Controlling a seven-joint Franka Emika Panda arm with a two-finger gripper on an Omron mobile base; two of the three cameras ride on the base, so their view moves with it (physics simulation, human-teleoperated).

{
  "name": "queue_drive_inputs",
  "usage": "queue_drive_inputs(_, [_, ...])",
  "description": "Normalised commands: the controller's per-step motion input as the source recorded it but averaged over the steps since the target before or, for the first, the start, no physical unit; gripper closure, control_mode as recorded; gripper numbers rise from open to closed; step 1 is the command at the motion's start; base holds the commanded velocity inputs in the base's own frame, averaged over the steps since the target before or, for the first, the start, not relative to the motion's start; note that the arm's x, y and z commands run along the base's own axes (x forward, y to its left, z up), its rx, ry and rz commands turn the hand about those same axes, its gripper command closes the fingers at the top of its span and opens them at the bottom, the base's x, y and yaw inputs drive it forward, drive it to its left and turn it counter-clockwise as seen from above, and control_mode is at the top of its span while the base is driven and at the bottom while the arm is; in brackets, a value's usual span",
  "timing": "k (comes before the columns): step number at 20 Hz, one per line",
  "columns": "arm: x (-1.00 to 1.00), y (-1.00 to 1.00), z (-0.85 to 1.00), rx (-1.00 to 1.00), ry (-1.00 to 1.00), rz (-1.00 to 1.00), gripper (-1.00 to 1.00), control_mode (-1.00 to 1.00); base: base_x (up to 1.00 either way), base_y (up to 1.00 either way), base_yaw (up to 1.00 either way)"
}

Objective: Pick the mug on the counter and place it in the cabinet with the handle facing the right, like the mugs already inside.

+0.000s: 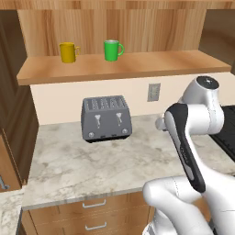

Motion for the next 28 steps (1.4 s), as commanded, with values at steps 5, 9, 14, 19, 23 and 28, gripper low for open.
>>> queue_drive_inputs(5, [0.00,-0.32,-0.28,-0.01,-0.08,-0.04,-1.00,-1.00,0.00,0.00,0.00])
queue_drive_inputs(9, [0.03,-0.36,-0.18,0.00,-0.02,-0.04,-1.00,-1.00,0.00,0.00,0.00])
queue_drive_inputs(14, [0.03,-0.38,-0.12,0.00,-0.01,-0.02,-1.00,-1.00,0.00,0.00,0.00])
queue_drive_inputs(19, [0.04,-0.41,-0.13,0.00,-0.02,0.00,-1.00,-1.00,0.00,0.00,0.00])
queue_drive_inputs(23, [0.09,-0.41,-0.16,0.00,-0.02,-0.01,-1.00,-1.00,0.00,0.00,0.00])
queue_drive_inputs(28, [0.21,-0.39,-0.21,0.00,0.00,-0.03,-1.00,-1.00,0.00,0.00,0.00])
